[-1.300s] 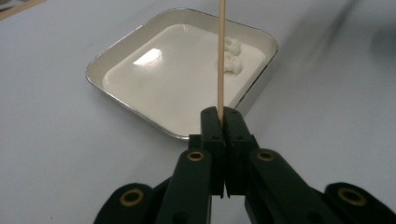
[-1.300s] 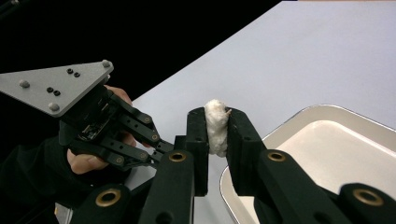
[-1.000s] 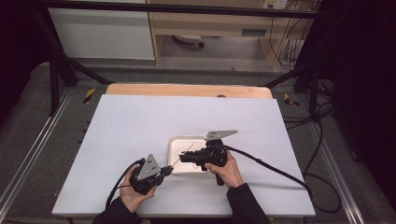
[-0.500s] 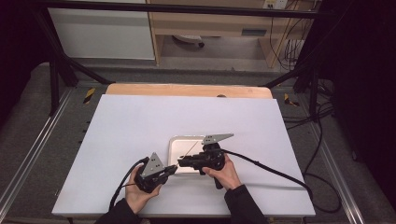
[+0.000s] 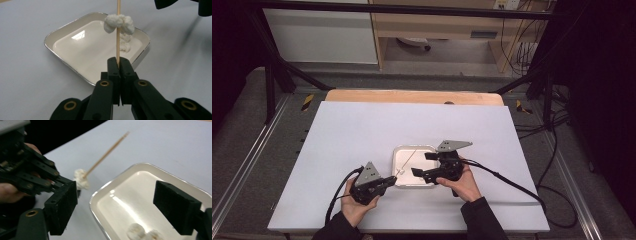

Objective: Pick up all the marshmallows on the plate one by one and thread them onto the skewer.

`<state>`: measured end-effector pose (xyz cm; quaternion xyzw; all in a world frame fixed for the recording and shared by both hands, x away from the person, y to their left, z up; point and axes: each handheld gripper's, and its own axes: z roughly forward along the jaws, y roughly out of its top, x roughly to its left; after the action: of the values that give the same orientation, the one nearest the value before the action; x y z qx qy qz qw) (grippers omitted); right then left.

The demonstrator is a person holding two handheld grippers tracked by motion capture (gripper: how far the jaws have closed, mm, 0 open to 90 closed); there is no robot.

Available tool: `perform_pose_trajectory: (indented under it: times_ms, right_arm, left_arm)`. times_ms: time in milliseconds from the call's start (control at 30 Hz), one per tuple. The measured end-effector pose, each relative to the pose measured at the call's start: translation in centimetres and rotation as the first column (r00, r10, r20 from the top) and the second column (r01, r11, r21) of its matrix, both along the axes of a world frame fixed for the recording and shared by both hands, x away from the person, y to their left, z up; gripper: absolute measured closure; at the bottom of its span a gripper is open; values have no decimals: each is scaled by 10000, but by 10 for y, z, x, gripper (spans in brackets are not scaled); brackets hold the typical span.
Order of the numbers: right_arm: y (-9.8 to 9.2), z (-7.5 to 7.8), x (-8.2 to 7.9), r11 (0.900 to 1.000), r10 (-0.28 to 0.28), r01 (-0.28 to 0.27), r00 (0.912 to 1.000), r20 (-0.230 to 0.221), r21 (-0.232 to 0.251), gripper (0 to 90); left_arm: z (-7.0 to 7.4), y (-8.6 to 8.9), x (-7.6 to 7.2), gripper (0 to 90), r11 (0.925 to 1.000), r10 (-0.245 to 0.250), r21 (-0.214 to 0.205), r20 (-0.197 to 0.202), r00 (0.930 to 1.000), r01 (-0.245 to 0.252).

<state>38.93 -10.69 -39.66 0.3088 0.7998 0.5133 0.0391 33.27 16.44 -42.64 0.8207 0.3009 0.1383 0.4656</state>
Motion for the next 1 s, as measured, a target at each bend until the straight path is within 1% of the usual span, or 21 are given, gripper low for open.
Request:
perform_pose_trajectory:
  times_ms: [67,100,167,267,367,500,633,667,700,800,867,933,1000]
  right_arm:
    - [-2,-2,1,9995,-113,117,9998,140,-298,142]
    - [-4,-3,1,9986,-193,200,9997,138,-498,122]
    - [-6,-6,3,9955,-298,319,9993,245,-898,99]
    - [-9,-11,6,9881,-372,416,9988,323,-1480,105]
    - [-10,-16,9,9810,-350,400,9989,297,-1898,131]
    - [-13,-23,13,9771,-368,399,9991,188,-2091,153]
    - [-17,-31,15,9735,-422,489,9985,348,-2232,185]
    - [-17,-33,15,9719,-413,487,9985,367,-2301,196]
    - [-17,-35,16,9683,-391,482,9984,420,-2450,205]
    - [-17,-39,17,9607,-309,440,9982,518,-2742,252]
    - [-17,-41,18,9589,-296,439,9980,552,-2804,302]
    - [-16,-43,19,9558,-253,423,9978,618,-2911,336]
    - [-16,-44,18,9547,-273,471,9971,713,-2940,371]
  left_arm:
    - [0,1,0,886,10000,-18,-5,-45,10000,18]
    - [0,2,0,886,10000,-22,-26,-74,10000,22]
    - [-1,3,0,886,10000,-43,-48,-111,9999,42]
    - [-1,5,0,885,10000,-49,-83,-176,9998,47]
    - [-2,6,0,885,9999,-41,-126,-244,9997,38]
    - [-2,8,0,885,9999,-35,-130,-248,9997,32]
    - [-3,8,0,884,9999,-27,-162,-303,9995,22]
    - [-3,9,0,885,9999,-27,-170,-309,9995,22]
    - [-3,9,1,884,9999,-40,-164,-322,9995,35]
    - [-3,9,0,884,9998,-54,-171,-322,9995,49]
    - [-3,10,0,884,9998,-48,-182,-328,9995,42]
    - [-3,10,0,884,9998,-30,-205,-327,9995,24]
    - [-3,10,0,885,9997,-35,-229,-324,9995,28]
